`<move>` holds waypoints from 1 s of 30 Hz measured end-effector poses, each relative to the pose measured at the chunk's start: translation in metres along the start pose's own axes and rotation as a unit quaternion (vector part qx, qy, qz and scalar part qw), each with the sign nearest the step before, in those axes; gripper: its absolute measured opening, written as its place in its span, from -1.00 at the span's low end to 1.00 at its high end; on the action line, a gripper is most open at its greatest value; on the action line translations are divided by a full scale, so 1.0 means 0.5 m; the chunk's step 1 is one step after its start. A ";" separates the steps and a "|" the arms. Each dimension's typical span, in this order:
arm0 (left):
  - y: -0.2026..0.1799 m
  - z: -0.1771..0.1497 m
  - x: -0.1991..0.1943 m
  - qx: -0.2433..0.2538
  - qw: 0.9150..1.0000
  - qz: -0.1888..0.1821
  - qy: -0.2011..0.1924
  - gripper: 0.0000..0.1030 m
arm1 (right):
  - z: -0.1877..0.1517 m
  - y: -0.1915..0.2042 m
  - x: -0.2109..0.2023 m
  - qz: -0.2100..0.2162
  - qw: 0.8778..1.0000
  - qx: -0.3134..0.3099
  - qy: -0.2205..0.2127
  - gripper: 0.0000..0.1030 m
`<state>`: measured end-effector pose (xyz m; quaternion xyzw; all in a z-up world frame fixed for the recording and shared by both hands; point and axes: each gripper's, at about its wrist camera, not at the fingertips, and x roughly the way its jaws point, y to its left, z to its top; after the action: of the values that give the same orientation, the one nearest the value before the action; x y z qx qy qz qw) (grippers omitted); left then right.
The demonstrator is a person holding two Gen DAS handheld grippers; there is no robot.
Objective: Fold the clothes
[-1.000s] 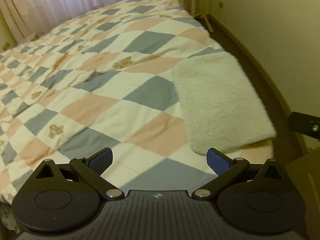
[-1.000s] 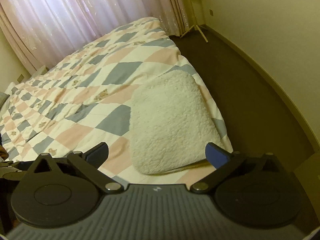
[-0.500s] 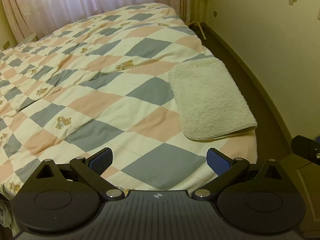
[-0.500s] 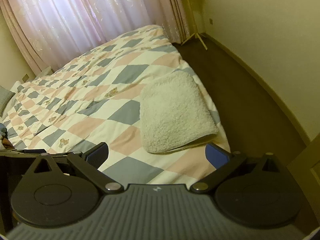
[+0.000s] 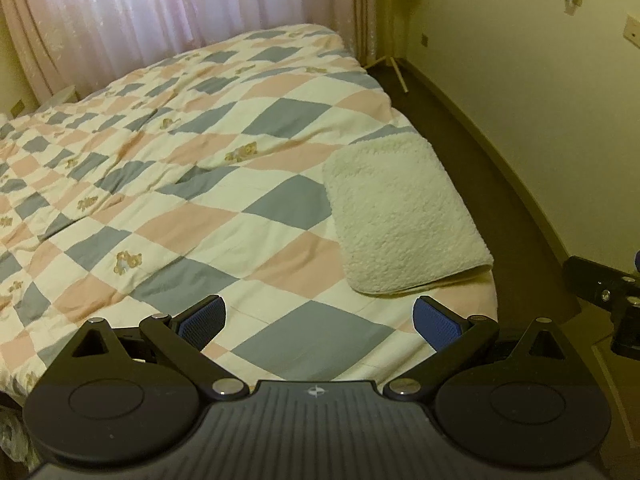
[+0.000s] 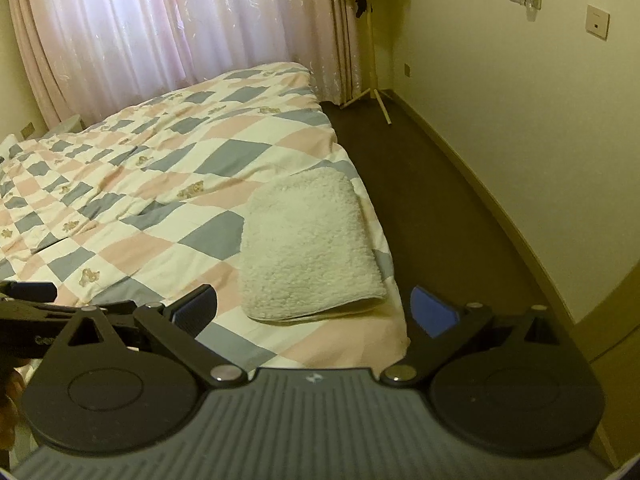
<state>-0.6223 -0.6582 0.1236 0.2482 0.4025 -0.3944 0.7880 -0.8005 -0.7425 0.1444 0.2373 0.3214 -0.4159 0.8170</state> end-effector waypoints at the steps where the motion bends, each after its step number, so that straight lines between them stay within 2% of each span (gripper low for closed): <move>1: -0.007 -0.001 0.001 -0.003 1.000 0.002 0.001 0.99 | 0.002 -0.007 0.000 0.002 1.000 0.007 0.000 0.99; 6: -0.049 -0.006 -0.003 -0.007 1.000 0.021 -0.001 0.99 | 0.006 -0.056 0.004 0.013 0.999 0.046 0.010 0.99; 10: -0.072 -0.016 -0.011 -0.019 0.999 0.031 -0.002 0.99 | 0.007 -0.087 0.017 0.012 0.998 0.049 0.027 0.99; 16: -0.084 -0.035 -0.012 -0.044 0.998 0.045 0.005 0.99 | 0.016 -0.112 0.019 0.049 0.997 0.048 0.028 0.99; 22: -0.071 -0.042 -0.020 -0.066 0.996 0.054 0.008 0.99 | 0.038 -0.090 0.015 0.060 0.998 0.019 0.022 0.99; 30: -0.009 -0.008 -0.004 -0.077 0.996 0.050 -0.001 0.99 | 0.066 -0.029 0.041 0.028 0.999 -0.015 0.040 0.99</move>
<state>-0.6284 -0.6570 0.1230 0.2060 0.4178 -0.3229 0.8238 -0.7925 -0.7828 0.1502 0.2504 0.3529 -0.3788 0.8181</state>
